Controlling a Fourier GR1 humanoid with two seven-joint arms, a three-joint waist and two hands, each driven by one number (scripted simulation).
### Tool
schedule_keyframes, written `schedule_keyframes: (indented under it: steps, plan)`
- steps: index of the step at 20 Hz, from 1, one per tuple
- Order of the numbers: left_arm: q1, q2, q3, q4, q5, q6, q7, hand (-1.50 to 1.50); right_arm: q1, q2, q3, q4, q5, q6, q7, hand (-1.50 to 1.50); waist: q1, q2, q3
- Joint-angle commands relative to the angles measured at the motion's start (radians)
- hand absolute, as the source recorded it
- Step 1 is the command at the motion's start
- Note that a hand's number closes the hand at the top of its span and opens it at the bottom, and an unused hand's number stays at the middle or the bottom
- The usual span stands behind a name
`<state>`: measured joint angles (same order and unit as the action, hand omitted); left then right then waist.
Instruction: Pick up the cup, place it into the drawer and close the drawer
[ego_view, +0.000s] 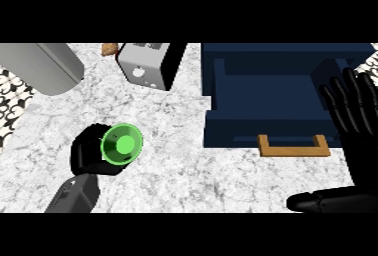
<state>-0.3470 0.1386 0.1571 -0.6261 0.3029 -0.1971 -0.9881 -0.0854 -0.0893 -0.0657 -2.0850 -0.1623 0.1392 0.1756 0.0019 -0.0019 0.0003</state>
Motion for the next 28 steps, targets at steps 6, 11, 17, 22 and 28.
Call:
schedule_keyframes:
  steps: [6, 11, 17, 22, 28]
  plan:
    - [0.030, -0.028, -0.125, -0.404, -0.003, 0.004, 0.236, 1.50, -0.036, -0.058, -0.102, 0.013, -0.074, 0.017, 0.035, -1.50, 0.007, -0.004, 0.001]
    - [-0.003, -0.070, -0.163, -0.647, 0.031, 0.097, 0.456, 1.50, 0.054, 0.008, 0.008, -0.074, -0.005, -0.004, 0.025, -1.50, 0.001, -0.004, 0.000]
    - [-0.119, -0.096, -0.170, -0.746, 0.018, 0.215, 0.631, 1.50, 0.041, 0.000, -0.021, -0.023, -0.024, 0.015, -0.012, -1.50, -0.006, 0.001, 0.000]
    - [-0.188, -0.137, -0.274, -0.863, -0.042, 0.366, 0.768, 1.50, 0.058, -0.012, -0.032, -0.045, -0.015, 0.020, -0.016, -1.50, -0.007, -0.002, 0.000]
    - [-0.357, -0.093, -0.174, -0.758, -0.052, 0.329, 0.840, 1.50, 0.028, 0.013, 0.006, -0.009, 0.031, -0.003, -0.024, -1.50, -0.006, 0.001, 0.000]
